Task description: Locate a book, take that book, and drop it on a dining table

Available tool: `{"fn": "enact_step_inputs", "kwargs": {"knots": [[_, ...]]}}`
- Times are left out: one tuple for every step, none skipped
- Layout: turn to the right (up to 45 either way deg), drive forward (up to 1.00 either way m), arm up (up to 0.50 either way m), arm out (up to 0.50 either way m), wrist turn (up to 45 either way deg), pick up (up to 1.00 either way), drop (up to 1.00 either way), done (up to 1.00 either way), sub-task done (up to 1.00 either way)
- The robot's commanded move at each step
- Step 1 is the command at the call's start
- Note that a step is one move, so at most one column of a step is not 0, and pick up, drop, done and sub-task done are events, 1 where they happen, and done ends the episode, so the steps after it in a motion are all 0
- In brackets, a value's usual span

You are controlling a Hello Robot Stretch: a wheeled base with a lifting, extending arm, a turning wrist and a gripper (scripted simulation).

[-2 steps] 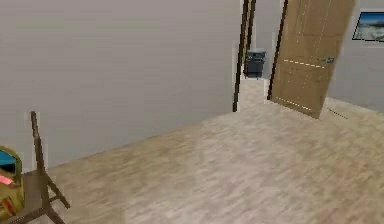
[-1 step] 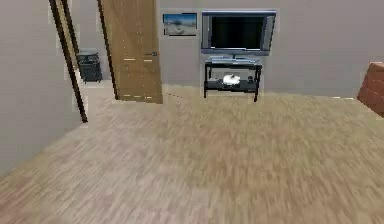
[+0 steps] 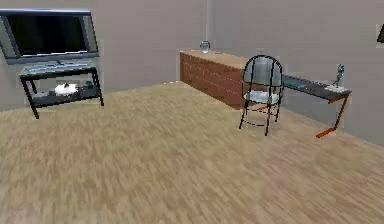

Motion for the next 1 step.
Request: {"fn": "enact_step_inputs", "kwargs": {"knots": [[9.0,0.0,0.0,0.0,0.0,0.0,0.0,0.0,0.0]]}}
